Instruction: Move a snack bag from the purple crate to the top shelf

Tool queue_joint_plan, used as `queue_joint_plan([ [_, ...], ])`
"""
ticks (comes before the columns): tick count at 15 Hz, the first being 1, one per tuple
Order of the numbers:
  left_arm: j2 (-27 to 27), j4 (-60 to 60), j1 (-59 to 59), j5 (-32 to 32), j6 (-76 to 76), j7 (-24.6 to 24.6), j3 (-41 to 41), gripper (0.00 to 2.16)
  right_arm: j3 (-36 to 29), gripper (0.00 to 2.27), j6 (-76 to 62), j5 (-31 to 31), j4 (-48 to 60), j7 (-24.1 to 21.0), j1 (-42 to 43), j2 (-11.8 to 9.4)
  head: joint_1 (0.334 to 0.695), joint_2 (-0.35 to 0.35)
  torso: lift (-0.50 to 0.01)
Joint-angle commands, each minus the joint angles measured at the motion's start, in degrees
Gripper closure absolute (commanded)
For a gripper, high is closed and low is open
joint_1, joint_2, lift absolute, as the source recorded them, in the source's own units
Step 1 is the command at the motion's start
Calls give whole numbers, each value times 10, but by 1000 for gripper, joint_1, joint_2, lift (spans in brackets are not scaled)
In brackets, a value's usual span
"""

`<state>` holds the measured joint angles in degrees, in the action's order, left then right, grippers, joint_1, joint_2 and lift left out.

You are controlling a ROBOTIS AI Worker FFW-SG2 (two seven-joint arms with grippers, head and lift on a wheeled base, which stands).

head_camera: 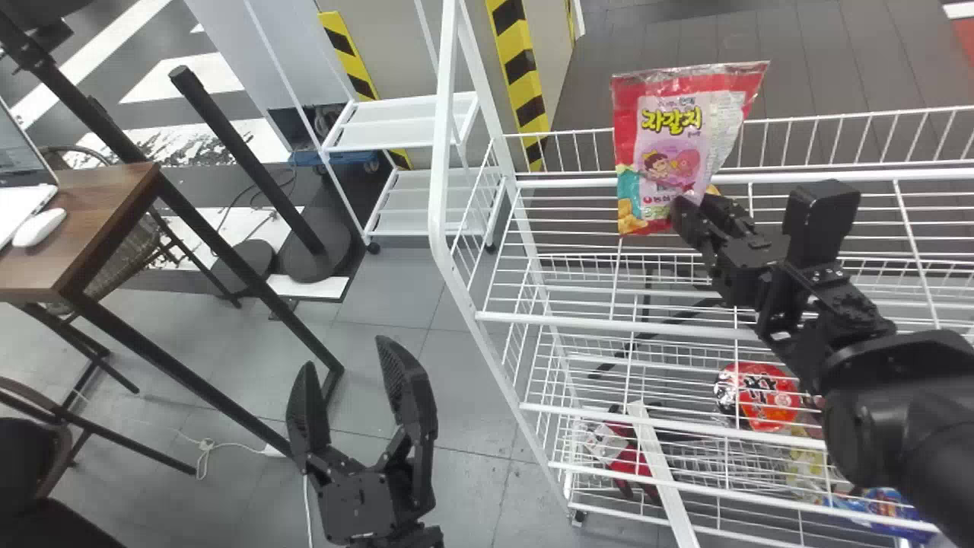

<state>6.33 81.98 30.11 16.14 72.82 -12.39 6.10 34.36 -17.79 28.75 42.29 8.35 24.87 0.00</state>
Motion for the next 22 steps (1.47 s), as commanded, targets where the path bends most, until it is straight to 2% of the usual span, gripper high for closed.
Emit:
queue_joint_plan([
  [1,0,0,1,-2,0,0,1,137,0,265,-2,2,-2,-1,0,1,695,350,0],
  [8,1,-1,0,-5,-12,1,1,137,3,238,-35,4,10,-12,-20,1,695,350,0],
  [16,-2,-6,-3,-14,-33,1,1,137,-2,238,-12,-12,102,-25,-73,1,695,350,0],
  [18,-2,-6,-4,-15,-33,1,4,137,-2,238,0,-18,141,-32,-91,1,695,350,0],
  [22,-1,-1,-4,-20,-55,0,6,137,-15,238,68,-27,293,-47,-150,1,695,350,0],
])
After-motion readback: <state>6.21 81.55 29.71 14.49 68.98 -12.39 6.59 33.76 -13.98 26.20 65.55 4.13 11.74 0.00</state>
